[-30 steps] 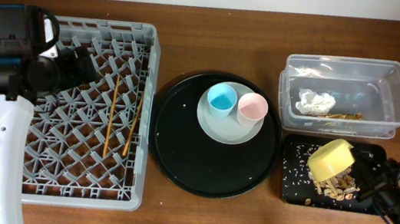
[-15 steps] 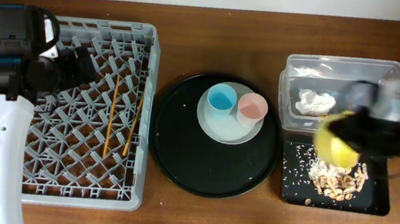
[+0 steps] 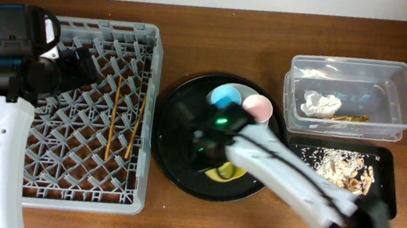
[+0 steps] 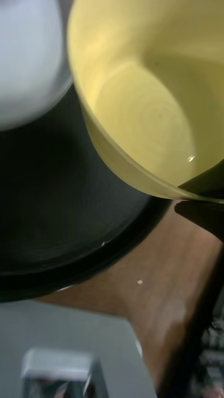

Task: Sort waste into correct bins and load items into the dishwasher rack
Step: 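Set the yellow bowl back on the round tray, open right gripper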

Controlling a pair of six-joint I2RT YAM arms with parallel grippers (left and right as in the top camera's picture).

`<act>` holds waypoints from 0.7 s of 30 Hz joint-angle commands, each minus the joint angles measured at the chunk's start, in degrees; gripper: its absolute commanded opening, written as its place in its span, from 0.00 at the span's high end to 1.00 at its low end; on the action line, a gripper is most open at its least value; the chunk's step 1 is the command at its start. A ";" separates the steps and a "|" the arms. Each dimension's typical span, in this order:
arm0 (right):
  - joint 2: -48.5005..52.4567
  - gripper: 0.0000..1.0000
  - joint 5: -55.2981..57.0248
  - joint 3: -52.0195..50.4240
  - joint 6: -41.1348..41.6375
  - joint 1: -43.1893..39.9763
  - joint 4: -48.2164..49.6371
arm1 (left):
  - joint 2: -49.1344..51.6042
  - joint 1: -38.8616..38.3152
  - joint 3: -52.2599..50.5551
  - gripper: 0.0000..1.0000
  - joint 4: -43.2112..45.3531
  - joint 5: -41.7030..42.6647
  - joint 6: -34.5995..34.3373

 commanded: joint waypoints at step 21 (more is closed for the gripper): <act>3.34 0.73 4.76 23.63 -2.51 -14.14 -17.81 | 0.09 0.22 0.57 0.01 0.11 0.17 -0.50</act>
